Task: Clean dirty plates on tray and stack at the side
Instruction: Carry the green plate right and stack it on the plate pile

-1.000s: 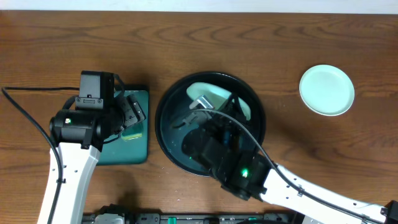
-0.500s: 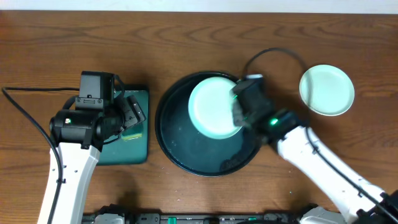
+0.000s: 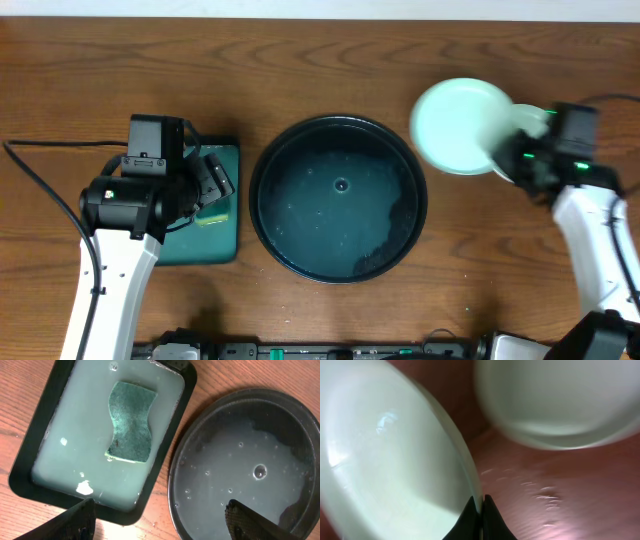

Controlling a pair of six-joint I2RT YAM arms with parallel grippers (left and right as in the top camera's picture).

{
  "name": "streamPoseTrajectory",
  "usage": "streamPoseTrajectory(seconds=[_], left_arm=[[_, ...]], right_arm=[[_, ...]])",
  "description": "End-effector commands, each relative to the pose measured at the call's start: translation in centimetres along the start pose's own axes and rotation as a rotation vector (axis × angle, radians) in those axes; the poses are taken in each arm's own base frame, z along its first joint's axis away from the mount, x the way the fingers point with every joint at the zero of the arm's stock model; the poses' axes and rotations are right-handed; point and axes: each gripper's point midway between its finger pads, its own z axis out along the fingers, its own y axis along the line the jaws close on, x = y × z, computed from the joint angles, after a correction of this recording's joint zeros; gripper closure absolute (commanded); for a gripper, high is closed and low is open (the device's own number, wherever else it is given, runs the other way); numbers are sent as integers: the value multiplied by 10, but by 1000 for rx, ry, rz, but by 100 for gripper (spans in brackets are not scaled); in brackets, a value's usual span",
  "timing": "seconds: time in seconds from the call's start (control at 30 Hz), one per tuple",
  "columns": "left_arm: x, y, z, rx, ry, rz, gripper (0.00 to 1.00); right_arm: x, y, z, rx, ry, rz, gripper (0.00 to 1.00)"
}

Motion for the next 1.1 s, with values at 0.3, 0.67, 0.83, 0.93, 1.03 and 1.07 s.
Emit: streamPoseTrajectory(seconds=[0.3,0.67,0.83,0.93,1.03,1.07], left_arm=[[-1,-2,2,6,-3,-6,17],[-1,-2,2,6,-4,-6,17],[-1,-2,2,6,-4,-6,17],[-1,-2,2,6,-4,-6,17],[-1,-2,2,6,-4,-6,17],[-1,-2,2,6,-4,-6,17]], right_arm=[[-49,-130,13,186,-23,367,98],[-66,-136,43,131,-46,376,75],[-78,-122,45,48,-70,358,59],[-83,-108,45,-31,-71,341,63],[-86,-103,45,-50,-81,324,71],[-86,-104,45,-43,-84,314,78]])
